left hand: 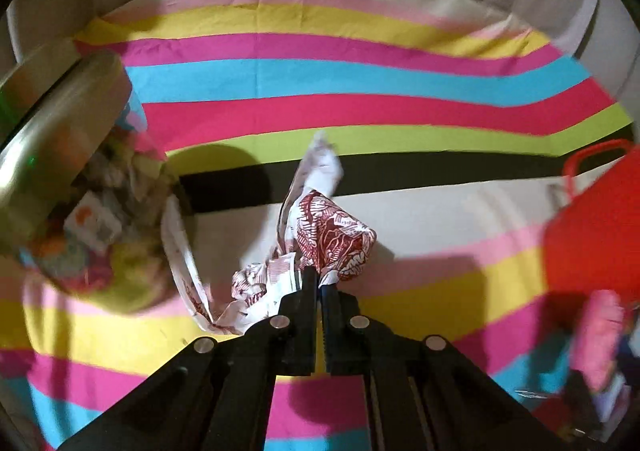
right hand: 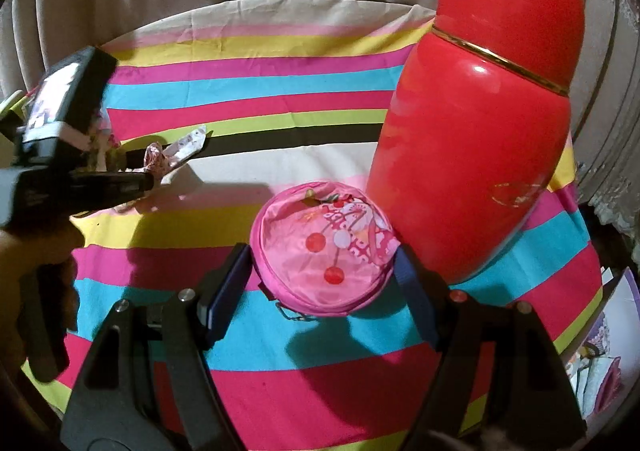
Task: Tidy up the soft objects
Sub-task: 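Carry the floral cloth and pink coin purse into the box and open both grippers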
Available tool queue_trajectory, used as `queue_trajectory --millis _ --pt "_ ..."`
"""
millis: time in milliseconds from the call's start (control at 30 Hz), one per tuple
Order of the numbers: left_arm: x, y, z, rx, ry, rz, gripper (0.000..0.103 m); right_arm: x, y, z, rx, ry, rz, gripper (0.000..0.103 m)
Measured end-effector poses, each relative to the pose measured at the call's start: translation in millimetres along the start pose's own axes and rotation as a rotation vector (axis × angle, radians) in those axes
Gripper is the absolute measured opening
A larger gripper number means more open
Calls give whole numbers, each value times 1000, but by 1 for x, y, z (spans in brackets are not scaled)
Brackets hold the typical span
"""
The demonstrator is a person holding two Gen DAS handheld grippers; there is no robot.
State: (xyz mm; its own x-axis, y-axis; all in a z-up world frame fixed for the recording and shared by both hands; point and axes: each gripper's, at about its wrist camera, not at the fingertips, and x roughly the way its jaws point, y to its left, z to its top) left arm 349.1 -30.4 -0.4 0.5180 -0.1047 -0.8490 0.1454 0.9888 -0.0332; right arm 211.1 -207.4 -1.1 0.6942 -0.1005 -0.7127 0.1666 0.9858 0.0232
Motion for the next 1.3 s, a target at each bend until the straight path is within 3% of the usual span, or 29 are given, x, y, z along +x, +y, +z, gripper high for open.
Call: queue_trajectory --millis 333,833,1067,1300 --pt "-67 -21 -41 -102 -39 -209 2 -5 -11 0 9 -4 21 76" --pt "-133 -74 -94 -98 -116 -327 2 -49 -46 -14 51 -43 21 76" --pt "-160 -105 -112 -86 -139 -405 2 -81 -86 -35 91 -39 -1 76" --pt "-191 -169 -136 -12 -147 -583 2 -126 -154 -66 129 -36 -104 76"
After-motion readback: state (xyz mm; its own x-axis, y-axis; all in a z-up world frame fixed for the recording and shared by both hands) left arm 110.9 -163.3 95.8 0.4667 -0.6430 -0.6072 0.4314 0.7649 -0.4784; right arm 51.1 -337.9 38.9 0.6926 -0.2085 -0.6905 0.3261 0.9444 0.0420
